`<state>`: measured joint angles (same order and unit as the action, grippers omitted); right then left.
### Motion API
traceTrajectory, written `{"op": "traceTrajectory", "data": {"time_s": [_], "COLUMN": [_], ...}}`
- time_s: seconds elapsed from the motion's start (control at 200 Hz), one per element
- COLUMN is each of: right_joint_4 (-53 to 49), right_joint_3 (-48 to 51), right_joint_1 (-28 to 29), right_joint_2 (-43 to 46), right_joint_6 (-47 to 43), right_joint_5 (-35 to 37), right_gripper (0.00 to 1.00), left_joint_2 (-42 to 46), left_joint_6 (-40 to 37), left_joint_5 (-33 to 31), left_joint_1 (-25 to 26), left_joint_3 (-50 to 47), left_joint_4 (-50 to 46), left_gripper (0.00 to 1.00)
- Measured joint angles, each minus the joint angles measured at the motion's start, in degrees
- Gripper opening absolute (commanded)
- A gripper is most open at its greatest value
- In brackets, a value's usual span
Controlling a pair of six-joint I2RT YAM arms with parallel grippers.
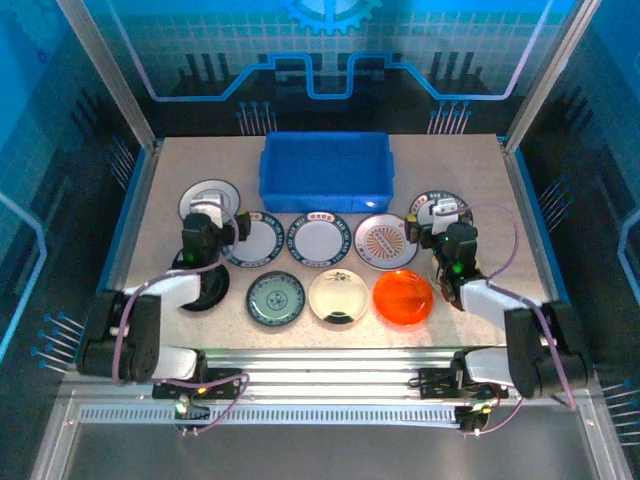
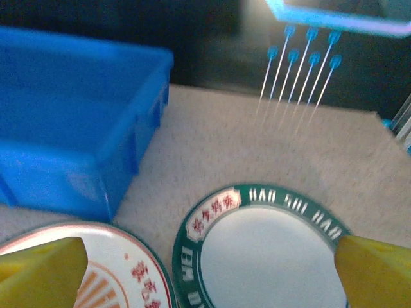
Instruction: Place the plates into the plastic bin on the countertop
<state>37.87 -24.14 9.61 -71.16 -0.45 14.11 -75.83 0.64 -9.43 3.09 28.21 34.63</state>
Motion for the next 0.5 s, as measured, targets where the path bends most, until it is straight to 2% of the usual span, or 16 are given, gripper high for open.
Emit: {"op": "traceTrajectory", "data": {"time_s": [0.095,0.18,0.34,0.5], "right_joint_4": [-12.44,-21.16,-35.34,-46.97], "right_joint_3": [-8.17,-16.09,-27.04,-32.72], "right_joint_1": [1.46,3.21,8.33,16.68], "right_joint_2": [4.81,7.28,8.87,6.12], "right_joint_6": [2.78,6.51,14.49,21.42], "right_joint_5": [3.1,5.09,3.87,1.6], "right_gripper": [1.0,1.0,1.0,1.0], "left_joint_2": [6.27,9.29,5.97,3.04], "left_joint_6": [3.21,7.85,13.9,16.76], "left_joint_5": [-0.72,-2.58,-3.93,0.81], "left_joint_1": [0.09,0.09,-0.26,-3.02], "left_joint_3": [2.56,6.78,22.47,31.15], "left_joint_4": [-3.48,-10.47,-27.56,-37.05], "left_gripper": [0.99,0.99,0.99,0.99]}}
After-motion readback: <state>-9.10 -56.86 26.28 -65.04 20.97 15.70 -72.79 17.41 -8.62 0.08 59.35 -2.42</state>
